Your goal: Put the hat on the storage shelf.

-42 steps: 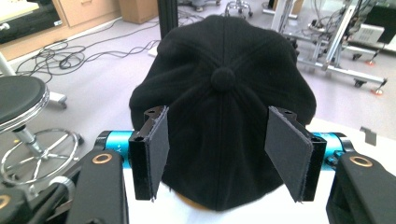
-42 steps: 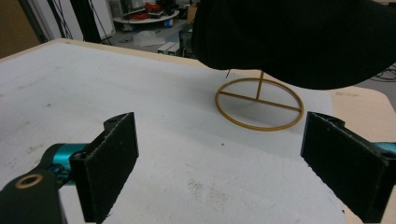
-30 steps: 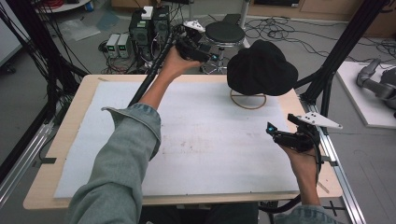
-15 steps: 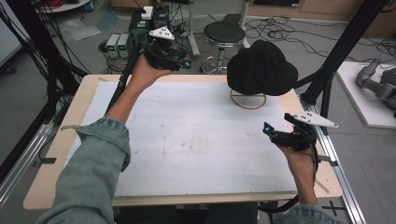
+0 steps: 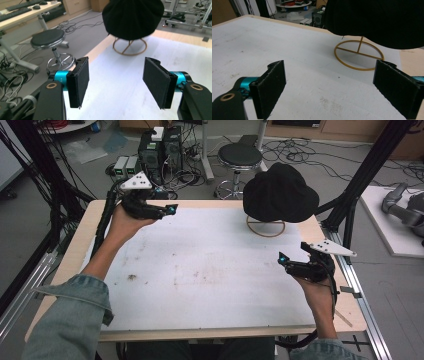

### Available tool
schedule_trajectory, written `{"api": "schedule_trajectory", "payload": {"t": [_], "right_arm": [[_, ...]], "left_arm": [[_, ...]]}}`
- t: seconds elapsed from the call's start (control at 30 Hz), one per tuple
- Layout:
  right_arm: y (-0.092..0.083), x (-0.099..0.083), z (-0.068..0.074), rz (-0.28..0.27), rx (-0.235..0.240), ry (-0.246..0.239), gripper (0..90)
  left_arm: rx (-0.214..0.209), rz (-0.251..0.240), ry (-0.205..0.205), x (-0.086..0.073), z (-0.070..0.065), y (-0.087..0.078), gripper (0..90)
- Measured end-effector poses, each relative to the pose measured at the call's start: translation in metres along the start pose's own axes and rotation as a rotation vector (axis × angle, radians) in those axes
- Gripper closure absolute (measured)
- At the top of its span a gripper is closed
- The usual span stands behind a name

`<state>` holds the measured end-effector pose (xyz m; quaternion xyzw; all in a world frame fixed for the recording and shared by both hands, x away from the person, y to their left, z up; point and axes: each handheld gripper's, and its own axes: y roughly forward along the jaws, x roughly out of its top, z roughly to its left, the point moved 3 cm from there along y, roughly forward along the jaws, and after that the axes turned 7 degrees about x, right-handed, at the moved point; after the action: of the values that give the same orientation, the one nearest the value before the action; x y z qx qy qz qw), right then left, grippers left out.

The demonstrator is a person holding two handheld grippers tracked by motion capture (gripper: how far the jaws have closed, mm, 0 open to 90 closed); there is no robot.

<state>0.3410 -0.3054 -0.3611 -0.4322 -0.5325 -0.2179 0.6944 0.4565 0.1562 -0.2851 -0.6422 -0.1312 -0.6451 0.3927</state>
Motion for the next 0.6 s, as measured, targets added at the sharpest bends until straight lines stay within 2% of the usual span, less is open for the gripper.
{"api": "schedule_trajectory", "payload": {"t": [0.17, 0.3, 0.5, 0.6], "right_arm": [[0.003, 0.000, 0.000, 0.004, 0.001, -0.002, 10.9], [0.003, 0.000, 0.001, 0.005, 0.001, -0.002, 10.9], [0.006, -0.001, 0.002, 0.013, 0.007, -0.013, 10.9], [0.007, -0.001, 0.003, 0.015, 0.008, -0.006, 10.9]], "left_arm": [[0.027, -0.009, -0.040, -0.028, 0.000, -0.019, 37.8], [0.052, 0.003, -0.078, -0.049, 0.002, -0.032, 37.7], [0.108, -0.019, -0.098, -0.074, -0.003, -0.052, 37.2], [0.123, -0.032, -0.124, -0.086, -0.005, -0.060, 37.2]]}}
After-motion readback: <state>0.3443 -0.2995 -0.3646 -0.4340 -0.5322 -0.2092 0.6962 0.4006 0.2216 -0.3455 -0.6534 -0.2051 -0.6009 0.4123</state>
